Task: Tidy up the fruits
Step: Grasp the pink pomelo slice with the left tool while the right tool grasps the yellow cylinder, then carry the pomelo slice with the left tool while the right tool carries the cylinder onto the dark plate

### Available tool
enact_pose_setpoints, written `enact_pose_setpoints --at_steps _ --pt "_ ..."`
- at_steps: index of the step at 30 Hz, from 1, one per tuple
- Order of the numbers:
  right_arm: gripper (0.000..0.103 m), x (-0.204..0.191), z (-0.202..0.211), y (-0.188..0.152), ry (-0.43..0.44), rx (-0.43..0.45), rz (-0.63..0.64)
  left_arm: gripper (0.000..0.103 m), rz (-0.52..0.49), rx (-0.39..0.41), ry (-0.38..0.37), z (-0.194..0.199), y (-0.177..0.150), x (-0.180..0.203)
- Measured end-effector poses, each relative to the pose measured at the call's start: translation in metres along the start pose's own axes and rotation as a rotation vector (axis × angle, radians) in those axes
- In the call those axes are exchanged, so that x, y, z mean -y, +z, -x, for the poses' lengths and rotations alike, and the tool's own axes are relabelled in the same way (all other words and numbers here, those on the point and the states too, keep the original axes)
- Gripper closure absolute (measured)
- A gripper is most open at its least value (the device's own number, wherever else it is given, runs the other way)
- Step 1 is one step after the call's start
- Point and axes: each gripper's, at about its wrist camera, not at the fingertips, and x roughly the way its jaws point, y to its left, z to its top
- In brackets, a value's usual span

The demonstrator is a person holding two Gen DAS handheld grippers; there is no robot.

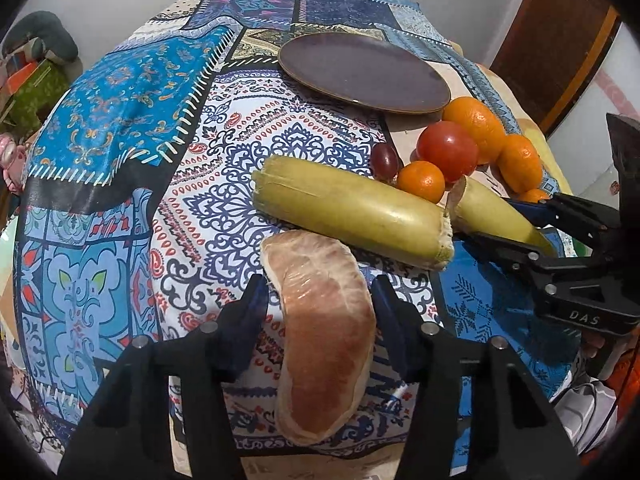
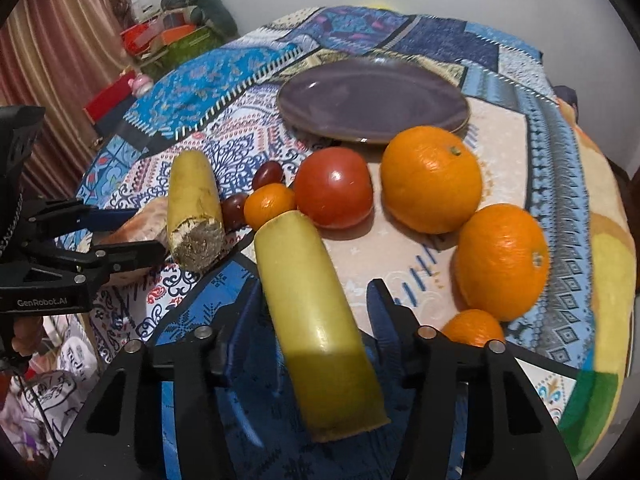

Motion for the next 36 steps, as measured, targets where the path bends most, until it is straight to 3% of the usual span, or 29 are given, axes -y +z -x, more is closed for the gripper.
enact_pose_setpoints --at_steps 7,13,18,36 --pt "0.058 -0.004 -0.005 0.002 -0.012 0.017 0.021 0.054 -0.030 0.005 0.031 -0.005 -0.001 0.007" --pt "0.067 -0.001 0.001 0.001 -0.008 0.038 -0.017 0.060 -0.005 -0.002 0.020 0.002 -0.001 0.004" --pt "0.068 0.001 0.016 0.000 -0.008 0.075 -0.045 0.060 0.005 0.011 0.016 0.014 -0.002 0.002" --pt "0.070 0.004 0.090 0.018 -0.064 0.272 -0.051 0.061 -0.020 0.248 0.044 0.093 0.038 0.015"
